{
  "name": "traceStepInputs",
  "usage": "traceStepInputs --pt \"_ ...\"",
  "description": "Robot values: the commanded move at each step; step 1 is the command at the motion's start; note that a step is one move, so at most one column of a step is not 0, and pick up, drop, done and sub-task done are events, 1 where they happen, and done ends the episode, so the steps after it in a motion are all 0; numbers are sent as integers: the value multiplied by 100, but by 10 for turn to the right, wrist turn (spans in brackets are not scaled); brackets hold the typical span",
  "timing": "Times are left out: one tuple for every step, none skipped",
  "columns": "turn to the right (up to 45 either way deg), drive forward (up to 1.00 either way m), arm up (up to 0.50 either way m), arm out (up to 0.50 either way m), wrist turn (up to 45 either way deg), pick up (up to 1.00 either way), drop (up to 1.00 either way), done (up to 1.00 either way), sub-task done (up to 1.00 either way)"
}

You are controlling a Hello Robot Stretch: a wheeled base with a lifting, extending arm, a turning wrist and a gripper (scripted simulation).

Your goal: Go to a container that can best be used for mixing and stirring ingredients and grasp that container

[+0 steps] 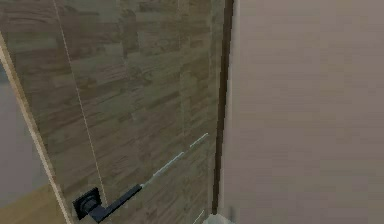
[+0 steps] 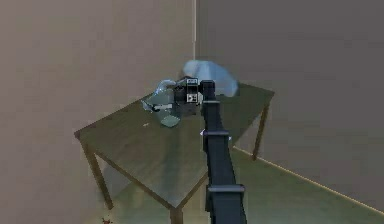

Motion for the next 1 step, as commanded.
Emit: traceStepInputs --pt "0 0 0 0 0 0 0 100 0"
